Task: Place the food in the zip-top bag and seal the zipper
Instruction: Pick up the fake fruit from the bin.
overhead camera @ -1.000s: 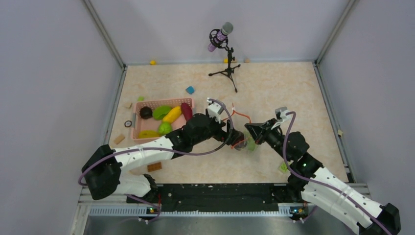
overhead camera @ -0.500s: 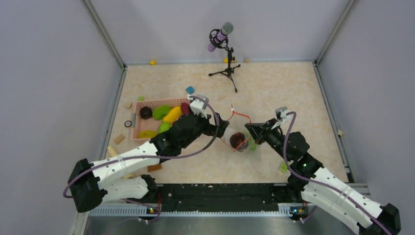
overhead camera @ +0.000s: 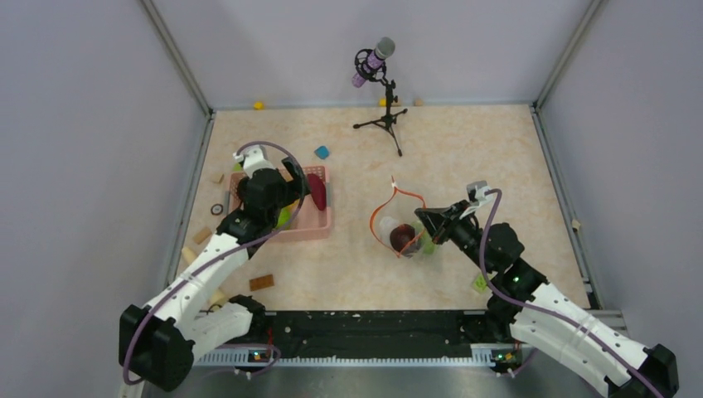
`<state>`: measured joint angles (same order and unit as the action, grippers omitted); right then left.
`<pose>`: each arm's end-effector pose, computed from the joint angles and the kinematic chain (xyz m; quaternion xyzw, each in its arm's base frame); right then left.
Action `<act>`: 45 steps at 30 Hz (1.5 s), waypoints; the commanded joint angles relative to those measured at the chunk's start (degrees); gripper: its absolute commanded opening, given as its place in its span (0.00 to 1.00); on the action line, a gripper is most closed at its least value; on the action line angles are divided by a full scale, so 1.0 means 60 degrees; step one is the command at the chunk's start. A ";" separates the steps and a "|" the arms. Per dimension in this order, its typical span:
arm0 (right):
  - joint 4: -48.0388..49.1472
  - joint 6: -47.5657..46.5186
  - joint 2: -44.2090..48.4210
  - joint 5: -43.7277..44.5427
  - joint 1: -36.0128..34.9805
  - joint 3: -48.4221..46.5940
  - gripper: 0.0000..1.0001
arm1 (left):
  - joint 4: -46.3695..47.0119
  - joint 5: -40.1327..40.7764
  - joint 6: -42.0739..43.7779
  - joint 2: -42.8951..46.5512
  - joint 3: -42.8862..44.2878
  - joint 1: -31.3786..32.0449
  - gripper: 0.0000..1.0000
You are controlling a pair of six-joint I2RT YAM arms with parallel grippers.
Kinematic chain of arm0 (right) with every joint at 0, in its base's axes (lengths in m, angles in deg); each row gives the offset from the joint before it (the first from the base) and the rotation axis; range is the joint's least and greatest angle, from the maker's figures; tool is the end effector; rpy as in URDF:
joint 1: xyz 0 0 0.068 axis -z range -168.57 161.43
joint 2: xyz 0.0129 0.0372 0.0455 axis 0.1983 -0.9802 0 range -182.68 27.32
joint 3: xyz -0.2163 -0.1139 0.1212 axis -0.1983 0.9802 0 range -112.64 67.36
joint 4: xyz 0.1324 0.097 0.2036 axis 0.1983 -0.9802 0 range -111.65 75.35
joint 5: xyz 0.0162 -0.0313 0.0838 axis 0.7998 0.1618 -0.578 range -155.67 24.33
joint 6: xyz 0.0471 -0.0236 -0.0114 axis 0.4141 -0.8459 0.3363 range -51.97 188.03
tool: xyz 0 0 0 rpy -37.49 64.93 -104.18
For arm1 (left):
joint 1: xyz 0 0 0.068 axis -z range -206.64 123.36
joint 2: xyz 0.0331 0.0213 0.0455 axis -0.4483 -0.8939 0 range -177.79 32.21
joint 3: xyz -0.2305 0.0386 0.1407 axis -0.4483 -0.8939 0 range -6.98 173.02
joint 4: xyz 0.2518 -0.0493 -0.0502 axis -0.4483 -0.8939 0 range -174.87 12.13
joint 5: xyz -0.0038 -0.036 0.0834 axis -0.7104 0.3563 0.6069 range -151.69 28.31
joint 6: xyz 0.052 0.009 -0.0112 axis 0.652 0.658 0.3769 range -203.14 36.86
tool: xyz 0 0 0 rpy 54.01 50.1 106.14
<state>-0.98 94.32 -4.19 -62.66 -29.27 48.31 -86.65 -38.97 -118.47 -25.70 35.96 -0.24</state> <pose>0.1199 0.1008 0.2597 -0.0692 0.6962 0.3789 0.6058 0.2119 -0.0898 0.2887 -0.1713 0.8102 -0.1331 0.5445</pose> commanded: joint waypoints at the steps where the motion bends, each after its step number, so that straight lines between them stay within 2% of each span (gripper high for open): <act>1: 0.0386 -0.0113 0.0031 0.0084 0.0003 -0.0059 0.00 | -0.0564 -0.0403 -0.0705 -0.0201 -0.0168 -0.0769 0.97; 7: 0.0387 -0.0124 -0.0052 0.0081 0.0003 -0.0074 0.00 | -0.0662 -0.0950 -0.1042 -0.1318 -0.0189 -0.1804 0.97; 12: 0.0380 -0.0135 -0.0090 0.0132 0.0003 -0.0069 0.00 | -0.0782 -0.0777 -0.1238 -0.2163 -0.0186 -0.2209 0.97; 23: 0.0402 -0.0189 -0.0227 0.0177 0.0006 -0.0063 0.00 | -0.1380 0.0176 -0.1473 -0.3571 0.0186 -0.2347 0.97; 36: 0.0442 -0.0192 -0.0317 0.0189 0.0000 -0.0052 0.00 | -0.1348 -0.0298 -0.1381 -0.4679 0.0494 -0.2377 0.96; 42: 0.0453 -0.0197 -0.0333 0.0221 0.0003 -0.0054 0.00 | -0.1558 -0.0467 -0.1376 -0.4987 0.0709 -0.2377 0.89; 45: 0.0451 -0.0204 -0.0352 0.0217 0.0003 -0.0039 0.00 | -0.1596 -0.0534 -0.1352 -0.4977 0.0711 -0.2375 0.80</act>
<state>-0.74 93.97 -6.15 -62.14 -29.27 48.31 -95.21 -41.14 -126.54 -55.03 38.60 -14.23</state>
